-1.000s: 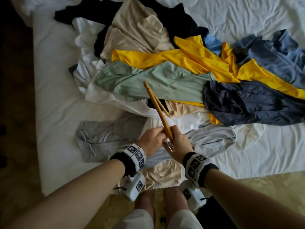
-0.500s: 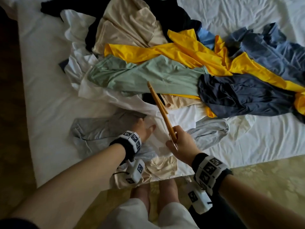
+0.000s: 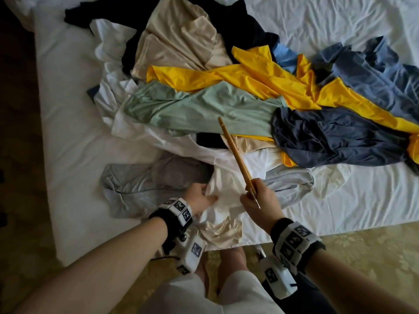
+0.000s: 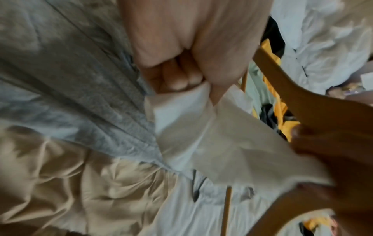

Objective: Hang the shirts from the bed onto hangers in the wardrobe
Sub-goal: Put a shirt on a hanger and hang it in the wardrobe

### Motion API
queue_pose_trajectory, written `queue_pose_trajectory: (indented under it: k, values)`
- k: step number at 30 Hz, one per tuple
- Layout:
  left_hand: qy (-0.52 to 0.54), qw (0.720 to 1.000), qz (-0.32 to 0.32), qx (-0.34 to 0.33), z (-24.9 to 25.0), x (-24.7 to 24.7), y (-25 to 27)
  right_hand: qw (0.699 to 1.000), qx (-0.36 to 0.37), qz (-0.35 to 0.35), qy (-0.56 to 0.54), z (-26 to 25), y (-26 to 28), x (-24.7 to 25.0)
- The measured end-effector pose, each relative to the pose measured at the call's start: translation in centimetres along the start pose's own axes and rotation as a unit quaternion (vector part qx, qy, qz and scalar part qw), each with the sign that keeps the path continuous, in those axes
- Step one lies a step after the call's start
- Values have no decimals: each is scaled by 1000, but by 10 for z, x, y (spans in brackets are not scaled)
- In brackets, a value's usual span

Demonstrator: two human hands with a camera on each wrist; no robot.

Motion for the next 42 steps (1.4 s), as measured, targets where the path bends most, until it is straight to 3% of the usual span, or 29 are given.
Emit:
queue_pose_trajectory:
  k: [4, 7, 13, 15, 18, 22, 26, 29, 31, 34, 37, 42]
  values:
    - [-135, 981, -80, -115, 14, -27, 41, 999, 22, 10, 42, -6, 0, -3]
    - [-324, 915, -162, -177, 20, -53, 71, 996, 4, -30, 86, -15, -2, -7]
    - [-337, 867, -285, -232, 25, -64, 111, 981, -49, -73, 171, -7, -7, -9]
    - [-347, 858, -278, -256, 29, -62, 117, 979, -54, -84, 178, -4, -5, -8]
    - [-355, 861, -232, -282, 39, -50, 116, 973, -45, -79, 211, -6, 3, -7]
    - [-353, 874, -199, -267, 38, -24, 113, 972, -43, -85, 214, -2, 11, -8]
    - [-300, 921, -187, -163, 32, 7, 92, 988, -5, -63, 141, -6, 20, -7]
    - [-177, 972, -98, -120, 39, 24, 71, 996, 61, -12, 61, -19, 36, -1]
    - [-73, 992, -79, -65, 40, 20, 60, 996, 87, 16, 13, -27, 47, 3]
    - [17, 993, -120, -3, 49, -8, 58, 992, 118, 20, -31, -42, 64, 1]
    - [-6, 990, -141, -16, 59, -31, 57, 990, 139, -11, -10, -52, 79, -9]
    - [-27, 997, -72, 4, 48, -27, 55, 980, 195, -36, 16, -54, 95, -10]
Point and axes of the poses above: each hand's wrist, its own y-axis away from the middle knuckle, its own x-axis out of the back of the hand, z = x × y, the point moved 6 cm from there along -y, towards the middle knuckle, and after that the axes turned 10 degrees about y, right-handed, at the moved point
